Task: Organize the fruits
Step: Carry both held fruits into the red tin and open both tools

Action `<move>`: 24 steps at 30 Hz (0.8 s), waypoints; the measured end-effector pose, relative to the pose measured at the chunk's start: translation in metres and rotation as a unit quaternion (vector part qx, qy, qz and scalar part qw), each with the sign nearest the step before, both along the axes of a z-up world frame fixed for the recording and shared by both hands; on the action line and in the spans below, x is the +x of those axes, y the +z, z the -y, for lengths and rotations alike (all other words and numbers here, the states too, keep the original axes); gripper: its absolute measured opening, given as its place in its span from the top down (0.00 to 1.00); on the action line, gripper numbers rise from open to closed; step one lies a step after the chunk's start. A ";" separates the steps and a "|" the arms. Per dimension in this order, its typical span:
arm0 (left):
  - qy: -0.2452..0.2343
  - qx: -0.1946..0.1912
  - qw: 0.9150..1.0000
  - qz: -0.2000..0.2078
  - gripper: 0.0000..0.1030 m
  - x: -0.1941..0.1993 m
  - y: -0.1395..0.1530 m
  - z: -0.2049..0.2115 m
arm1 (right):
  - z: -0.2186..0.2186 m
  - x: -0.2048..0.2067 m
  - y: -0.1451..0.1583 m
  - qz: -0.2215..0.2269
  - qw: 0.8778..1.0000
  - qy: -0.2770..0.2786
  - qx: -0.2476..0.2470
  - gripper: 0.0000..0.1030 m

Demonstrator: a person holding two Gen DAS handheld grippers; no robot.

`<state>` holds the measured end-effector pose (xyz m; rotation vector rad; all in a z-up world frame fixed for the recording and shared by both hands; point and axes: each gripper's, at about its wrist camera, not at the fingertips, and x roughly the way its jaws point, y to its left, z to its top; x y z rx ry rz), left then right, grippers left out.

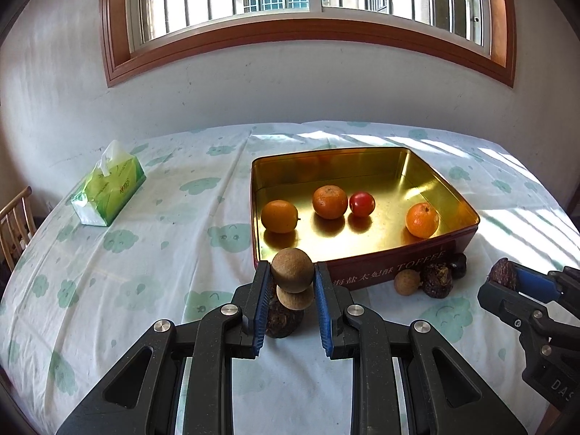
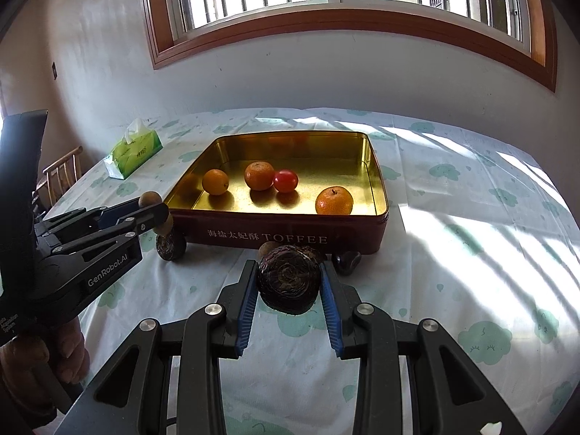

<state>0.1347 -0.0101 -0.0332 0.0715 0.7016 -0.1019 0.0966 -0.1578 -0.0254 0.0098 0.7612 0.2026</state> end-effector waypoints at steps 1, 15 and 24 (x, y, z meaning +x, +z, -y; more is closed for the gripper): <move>-0.001 0.000 1.000 0.001 0.76 0.002 0.001 0.001 | -0.001 0.001 0.002 0.002 1.000 0.001 0.000 0.70; -0.006 0.004 1.000 0.012 0.76 0.025 0.012 0.012 | -0.005 0.025 0.014 0.023 1.000 0.004 0.002 0.70; -0.003 0.004 1.000 0.012 0.76 0.046 0.015 0.013 | -0.008 0.044 0.015 0.027 1.000 0.003 0.005 0.70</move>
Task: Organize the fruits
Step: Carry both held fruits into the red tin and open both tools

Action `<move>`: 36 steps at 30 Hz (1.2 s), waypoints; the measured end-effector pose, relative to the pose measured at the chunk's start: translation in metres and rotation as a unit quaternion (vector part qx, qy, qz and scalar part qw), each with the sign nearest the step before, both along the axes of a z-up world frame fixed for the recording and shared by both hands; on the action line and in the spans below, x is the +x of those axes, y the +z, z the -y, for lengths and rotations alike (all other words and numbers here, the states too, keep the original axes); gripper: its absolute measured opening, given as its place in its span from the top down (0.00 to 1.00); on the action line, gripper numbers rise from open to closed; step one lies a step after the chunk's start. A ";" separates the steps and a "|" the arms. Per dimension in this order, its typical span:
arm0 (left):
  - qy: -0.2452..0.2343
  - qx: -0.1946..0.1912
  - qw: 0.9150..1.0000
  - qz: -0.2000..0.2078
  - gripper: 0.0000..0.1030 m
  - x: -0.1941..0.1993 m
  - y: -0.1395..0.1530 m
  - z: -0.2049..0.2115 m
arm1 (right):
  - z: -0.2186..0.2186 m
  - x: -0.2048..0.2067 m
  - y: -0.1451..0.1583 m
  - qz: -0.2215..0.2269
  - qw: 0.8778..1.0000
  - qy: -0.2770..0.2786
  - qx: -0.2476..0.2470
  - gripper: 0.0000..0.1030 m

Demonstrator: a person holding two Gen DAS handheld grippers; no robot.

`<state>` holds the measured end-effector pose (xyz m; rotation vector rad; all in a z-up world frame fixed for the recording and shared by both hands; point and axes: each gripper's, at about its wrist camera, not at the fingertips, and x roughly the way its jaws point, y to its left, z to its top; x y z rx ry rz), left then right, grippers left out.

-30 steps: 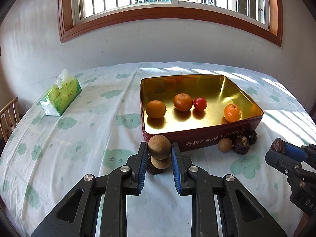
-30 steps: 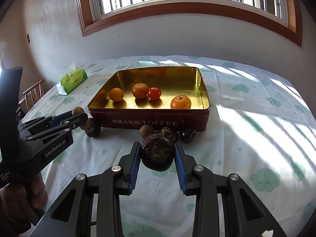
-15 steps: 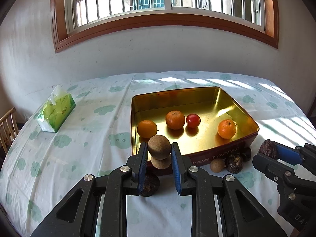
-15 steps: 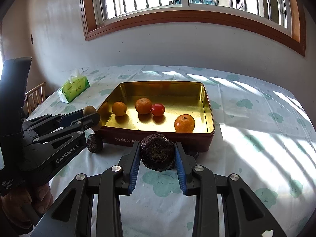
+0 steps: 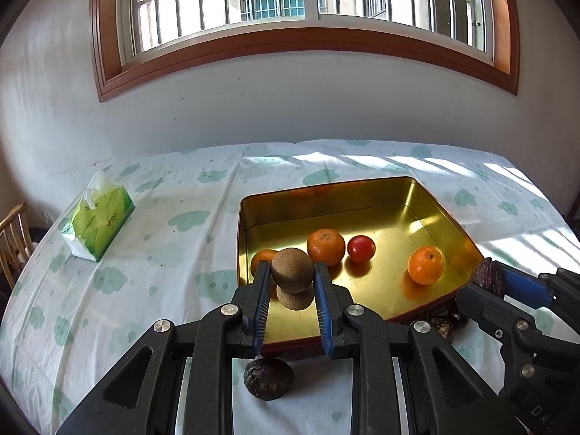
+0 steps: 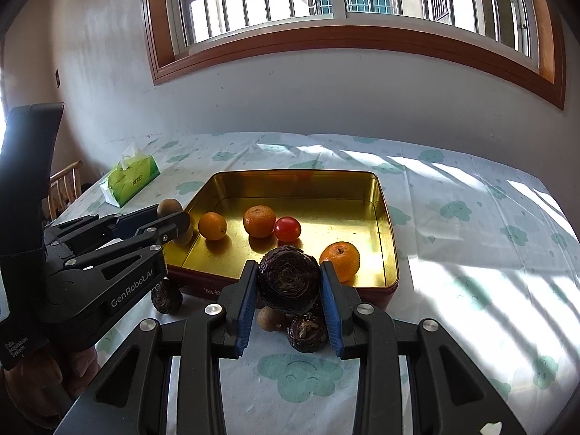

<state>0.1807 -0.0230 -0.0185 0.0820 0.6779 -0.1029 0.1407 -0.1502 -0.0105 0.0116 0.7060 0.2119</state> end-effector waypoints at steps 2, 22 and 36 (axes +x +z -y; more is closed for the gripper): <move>0.001 0.000 1.000 -0.002 0.76 0.005 -0.001 0.000 | 0.000 0.004 -0.002 -0.001 1.000 0.000 0.001 0.70; 0.018 -0.004 1.000 -0.022 0.76 0.046 -0.014 0.001 | 0.004 0.038 -0.019 -0.011 1.000 -0.008 0.009 0.70; 0.021 -0.003 0.999 -0.026 0.76 0.057 -0.020 0.002 | 0.005 0.054 -0.030 -0.017 1.000 -0.006 0.009 0.70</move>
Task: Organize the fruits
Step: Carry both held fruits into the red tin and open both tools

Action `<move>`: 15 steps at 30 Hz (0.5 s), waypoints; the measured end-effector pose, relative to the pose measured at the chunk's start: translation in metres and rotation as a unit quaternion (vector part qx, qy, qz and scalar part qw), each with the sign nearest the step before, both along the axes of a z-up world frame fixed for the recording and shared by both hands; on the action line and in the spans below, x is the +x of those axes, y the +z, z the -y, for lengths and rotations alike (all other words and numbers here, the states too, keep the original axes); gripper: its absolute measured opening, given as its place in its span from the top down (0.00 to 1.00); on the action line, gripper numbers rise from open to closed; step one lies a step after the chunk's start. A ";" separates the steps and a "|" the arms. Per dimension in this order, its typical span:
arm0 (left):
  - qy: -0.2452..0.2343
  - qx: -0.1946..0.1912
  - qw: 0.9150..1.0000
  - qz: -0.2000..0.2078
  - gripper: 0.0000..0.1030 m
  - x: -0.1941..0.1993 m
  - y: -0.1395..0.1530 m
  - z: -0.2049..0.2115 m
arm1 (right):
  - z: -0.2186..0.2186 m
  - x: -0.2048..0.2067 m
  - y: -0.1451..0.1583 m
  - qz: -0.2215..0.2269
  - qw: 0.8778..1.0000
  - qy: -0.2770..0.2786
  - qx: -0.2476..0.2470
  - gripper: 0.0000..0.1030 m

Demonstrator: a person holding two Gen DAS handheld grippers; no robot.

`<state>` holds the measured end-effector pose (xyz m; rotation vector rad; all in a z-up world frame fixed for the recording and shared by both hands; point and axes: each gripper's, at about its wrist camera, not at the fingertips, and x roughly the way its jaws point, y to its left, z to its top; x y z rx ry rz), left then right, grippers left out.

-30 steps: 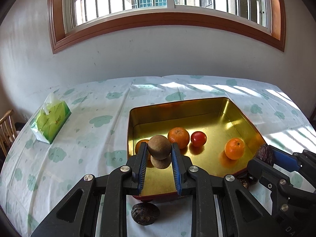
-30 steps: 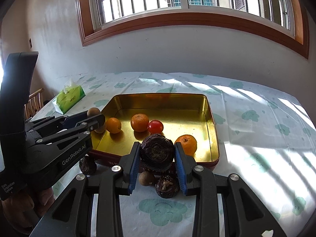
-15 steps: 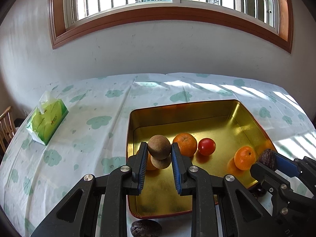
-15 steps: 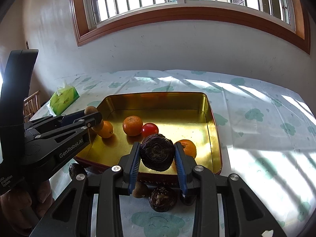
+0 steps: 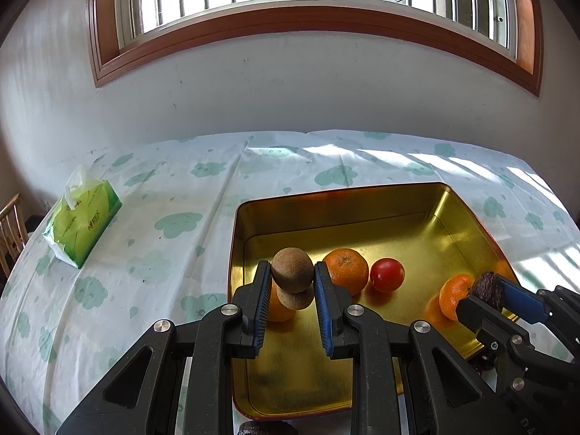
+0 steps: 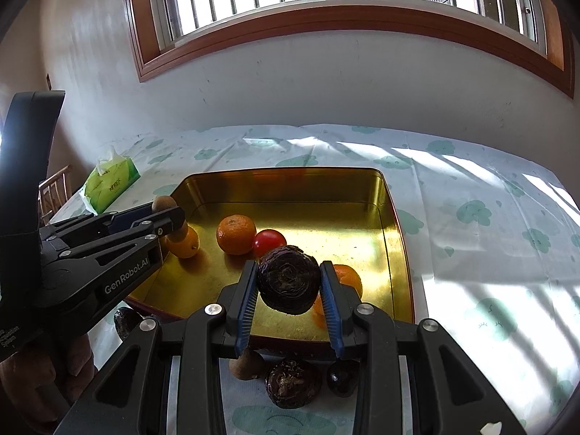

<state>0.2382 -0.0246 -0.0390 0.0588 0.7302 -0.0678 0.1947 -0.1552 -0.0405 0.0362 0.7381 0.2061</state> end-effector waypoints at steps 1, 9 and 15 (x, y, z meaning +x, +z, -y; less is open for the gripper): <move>-0.001 0.000 1.000 0.000 0.76 0.001 0.000 0.000 | 0.000 0.001 -0.001 -0.001 1.000 0.000 0.000 0.70; 0.002 0.000 1.000 -0.002 0.76 0.007 -0.003 0.000 | -0.002 0.008 -0.006 -0.004 1.000 0.002 -0.001 0.70; 0.003 0.001 1.000 -0.003 0.76 0.012 -0.005 0.001 | -0.002 0.011 -0.008 -0.005 1.000 0.002 -0.002 0.70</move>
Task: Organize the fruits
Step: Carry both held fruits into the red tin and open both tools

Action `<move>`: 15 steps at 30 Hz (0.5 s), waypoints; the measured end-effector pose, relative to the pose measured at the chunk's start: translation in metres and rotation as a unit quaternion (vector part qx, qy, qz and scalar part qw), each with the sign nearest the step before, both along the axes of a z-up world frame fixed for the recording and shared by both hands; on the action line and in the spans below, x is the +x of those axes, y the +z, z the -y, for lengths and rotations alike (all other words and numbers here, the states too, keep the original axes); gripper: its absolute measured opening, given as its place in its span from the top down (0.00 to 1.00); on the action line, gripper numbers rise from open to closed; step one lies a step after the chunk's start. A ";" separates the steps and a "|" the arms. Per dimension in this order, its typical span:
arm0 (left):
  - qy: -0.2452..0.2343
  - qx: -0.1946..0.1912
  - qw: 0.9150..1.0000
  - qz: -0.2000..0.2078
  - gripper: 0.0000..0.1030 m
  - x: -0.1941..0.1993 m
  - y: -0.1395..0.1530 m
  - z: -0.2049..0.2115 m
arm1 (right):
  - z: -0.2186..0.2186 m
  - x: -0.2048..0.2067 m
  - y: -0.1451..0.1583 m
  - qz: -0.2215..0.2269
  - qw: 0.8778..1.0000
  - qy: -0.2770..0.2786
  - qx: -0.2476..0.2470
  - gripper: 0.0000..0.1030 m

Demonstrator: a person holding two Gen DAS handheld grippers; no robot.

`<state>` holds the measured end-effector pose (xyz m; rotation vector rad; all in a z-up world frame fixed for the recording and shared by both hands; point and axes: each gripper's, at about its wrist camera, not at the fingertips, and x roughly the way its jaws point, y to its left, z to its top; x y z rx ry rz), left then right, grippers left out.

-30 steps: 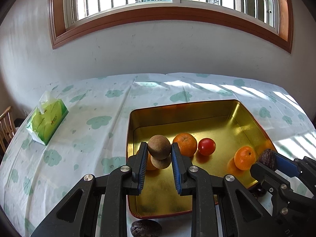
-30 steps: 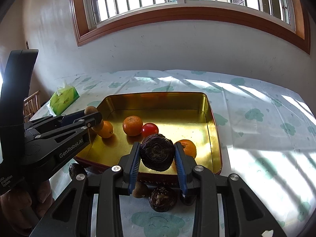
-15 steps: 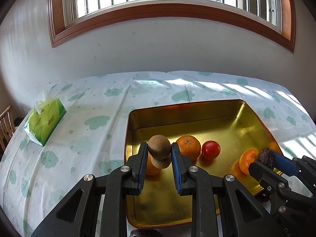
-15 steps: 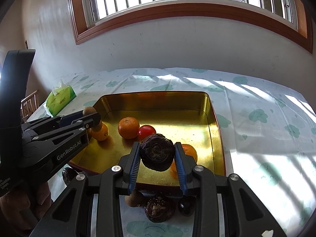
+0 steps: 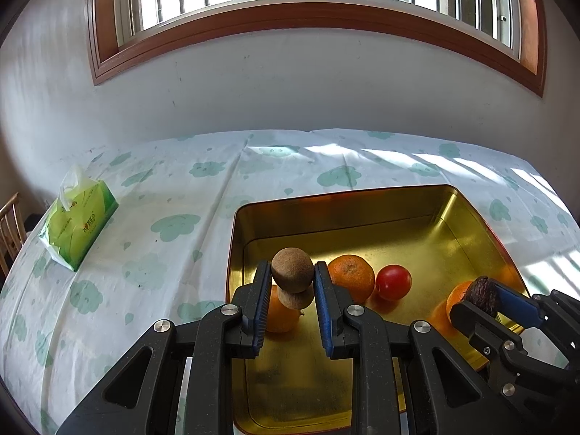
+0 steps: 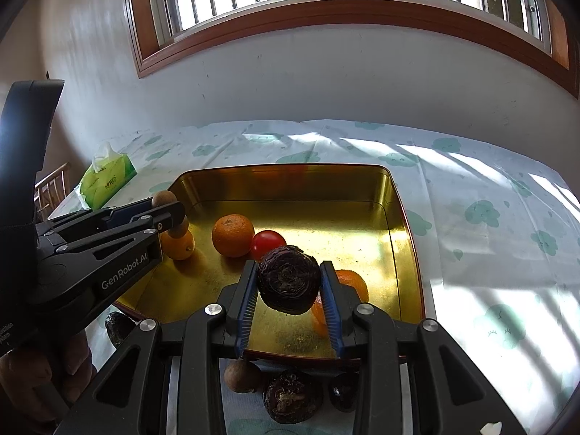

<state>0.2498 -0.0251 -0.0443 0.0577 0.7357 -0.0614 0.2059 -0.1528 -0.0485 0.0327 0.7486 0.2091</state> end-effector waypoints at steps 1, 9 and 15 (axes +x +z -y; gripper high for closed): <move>0.000 -0.001 1.000 -0.001 0.76 0.001 -0.001 0.000 | 0.000 0.000 0.000 0.000 1.000 0.000 0.000 0.70; -0.004 -0.001 1.000 -0.002 0.76 0.003 -0.002 0.001 | 0.001 0.008 -0.006 -0.005 1.000 0.000 0.001 0.70; -0.008 -0.002 1.000 -0.008 0.76 0.006 -0.006 0.004 | 0.001 0.011 -0.009 -0.007 1.000 0.001 0.000 0.70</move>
